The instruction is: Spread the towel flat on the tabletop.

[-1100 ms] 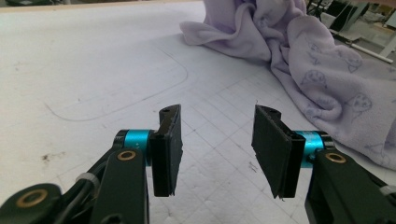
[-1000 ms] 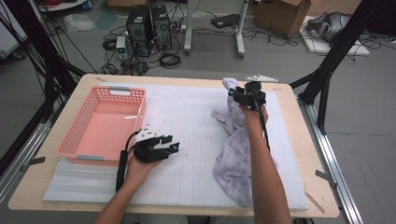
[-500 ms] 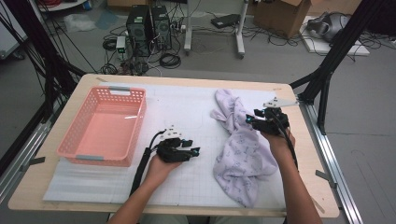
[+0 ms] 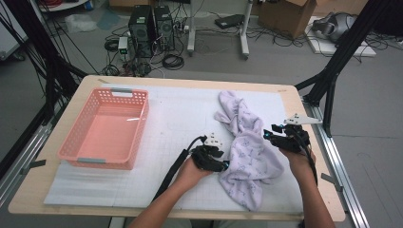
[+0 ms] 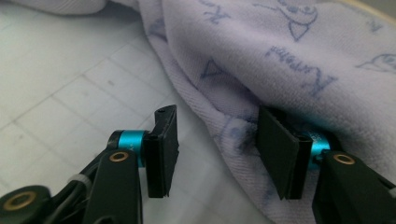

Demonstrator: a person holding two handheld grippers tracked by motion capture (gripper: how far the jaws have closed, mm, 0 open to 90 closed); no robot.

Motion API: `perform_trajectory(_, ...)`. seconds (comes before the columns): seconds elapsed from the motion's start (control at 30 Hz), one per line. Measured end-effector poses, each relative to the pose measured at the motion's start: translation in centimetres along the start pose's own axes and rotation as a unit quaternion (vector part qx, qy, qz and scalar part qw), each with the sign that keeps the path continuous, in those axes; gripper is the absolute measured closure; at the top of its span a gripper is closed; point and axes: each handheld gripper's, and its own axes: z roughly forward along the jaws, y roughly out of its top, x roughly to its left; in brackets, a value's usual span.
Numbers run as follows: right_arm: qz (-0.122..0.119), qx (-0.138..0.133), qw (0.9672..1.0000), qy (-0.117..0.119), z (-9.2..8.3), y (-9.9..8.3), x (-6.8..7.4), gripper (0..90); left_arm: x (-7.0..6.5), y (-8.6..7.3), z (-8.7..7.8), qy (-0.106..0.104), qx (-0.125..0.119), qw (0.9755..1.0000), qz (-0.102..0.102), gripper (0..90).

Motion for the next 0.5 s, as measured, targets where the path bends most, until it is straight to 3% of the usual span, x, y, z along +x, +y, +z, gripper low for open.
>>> perform_trajectory(0.03, 0.001, 0.003, 1.0, 0.002, 0.1, -0.1, 0.1, 55.1, -0.2, 0.1, 0.1, -0.007, 0.002, 1.0, 0.006, 61.7)
perform_trajectory(0.07, -0.001, 0.004, 1.0, 0.005, 0.2, -0.3, 0.1, 55.1, -0.4, 0.1, 0.0, 0.002, 0.007, 0.9997, 0.022, 76.6)
perform_trajectory(0.1, -0.004, 0.007, 0.9999, 0.008, 0.4, -0.4, 0.3, 55.1, -0.5, 0.2, 0.0, 0.016, 0.012, 0.9996, 0.021, 84.6)
perform_trajectory(0.2, -0.01, 0.015, 0.9998, 0.012, 0.9, -0.7, 0.6, 55.2, 0.8, 0.0, -1.2, 0.031, -0.005, 0.9992, -0.024, 85.6)
perform_trajectory(0.27, -0.009, 0.016, 0.9997, 0.015, 1.1, -0.7, 0.8, 55.4, 2.0, -0.4, -2.7, 0.052, -0.02, 0.9977, -0.038, 85.5)
perform_trajectory(0.4, -0.014, 0.021, 0.9995, 0.02, 1.6, -0.9, 1.1, 55.9, 4.0, -1.4, -6.1, 0.096, -0.06, 0.9914, -0.066, 85.6)
perform_trajectory(0.5, -0.015, 0.032, 0.999, 0.027, 2.1, -1.2, 1.5, 56.5, 4.9, -2.3, -8.3, 0.133, -0.074, 0.9859, -0.07, 85.6)
